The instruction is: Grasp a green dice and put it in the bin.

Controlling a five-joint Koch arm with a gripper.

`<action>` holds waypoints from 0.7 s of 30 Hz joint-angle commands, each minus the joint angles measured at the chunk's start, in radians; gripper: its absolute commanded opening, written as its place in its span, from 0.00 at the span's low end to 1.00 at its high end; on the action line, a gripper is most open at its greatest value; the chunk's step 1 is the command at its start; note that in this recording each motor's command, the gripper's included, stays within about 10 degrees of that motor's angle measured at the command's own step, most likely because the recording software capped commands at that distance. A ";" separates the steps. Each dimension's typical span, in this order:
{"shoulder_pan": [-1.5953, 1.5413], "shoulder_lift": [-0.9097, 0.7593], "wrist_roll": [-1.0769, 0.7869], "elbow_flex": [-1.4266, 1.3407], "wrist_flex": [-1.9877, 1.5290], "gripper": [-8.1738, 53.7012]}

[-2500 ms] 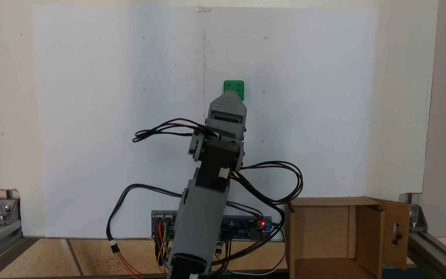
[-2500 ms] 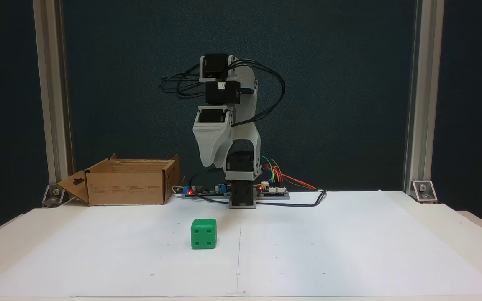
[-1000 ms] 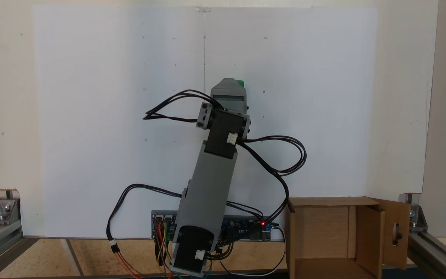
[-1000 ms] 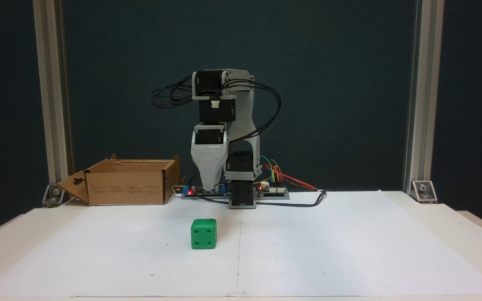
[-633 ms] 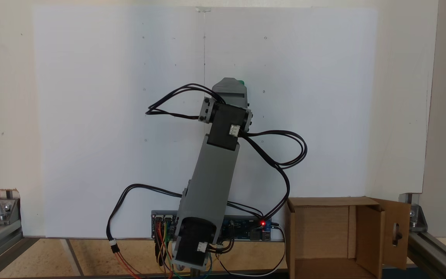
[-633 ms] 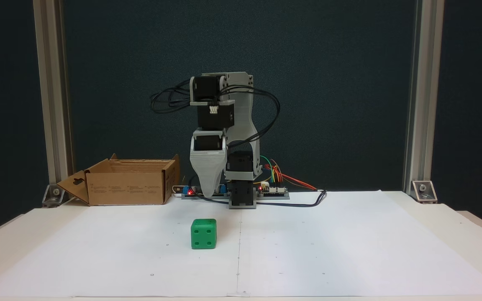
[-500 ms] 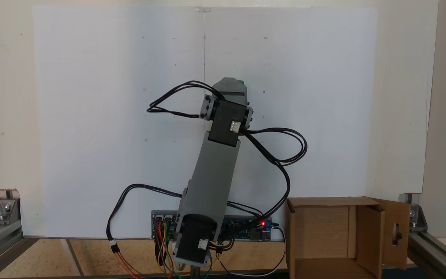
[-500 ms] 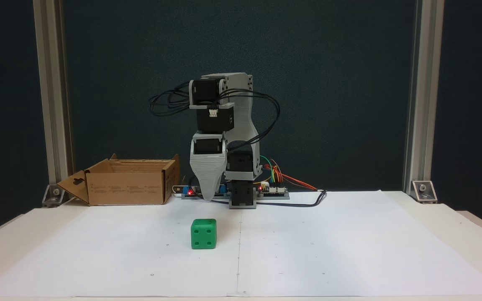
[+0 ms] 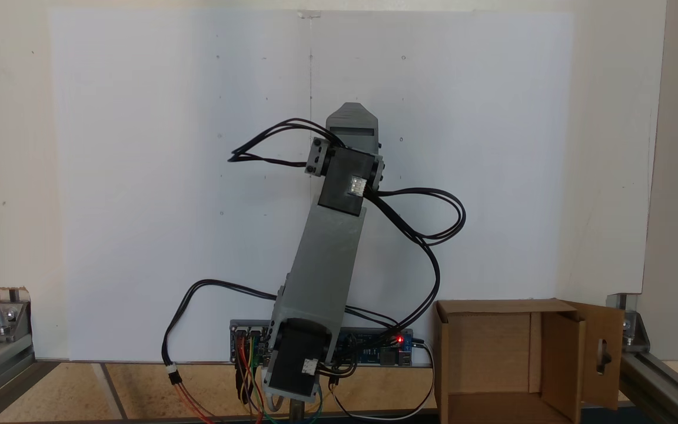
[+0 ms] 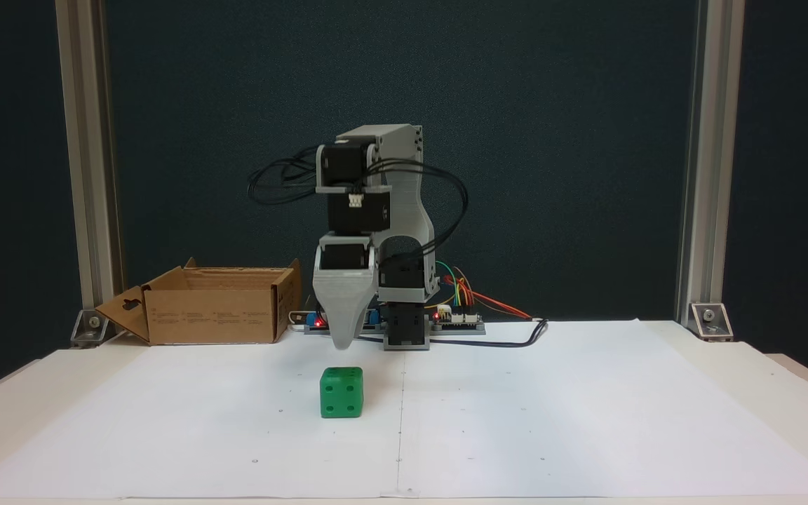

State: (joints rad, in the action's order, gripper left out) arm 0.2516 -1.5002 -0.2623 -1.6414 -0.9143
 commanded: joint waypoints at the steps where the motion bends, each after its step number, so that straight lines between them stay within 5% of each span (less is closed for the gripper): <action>1: 0.003 -0.003 -0.012 0.009 0.038 0.83; 21: 0.038 0.051 -0.089 -0.072 0.081 0.83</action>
State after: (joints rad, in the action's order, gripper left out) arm 0.2823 -1.4496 -0.2777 -1.7334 -0.8330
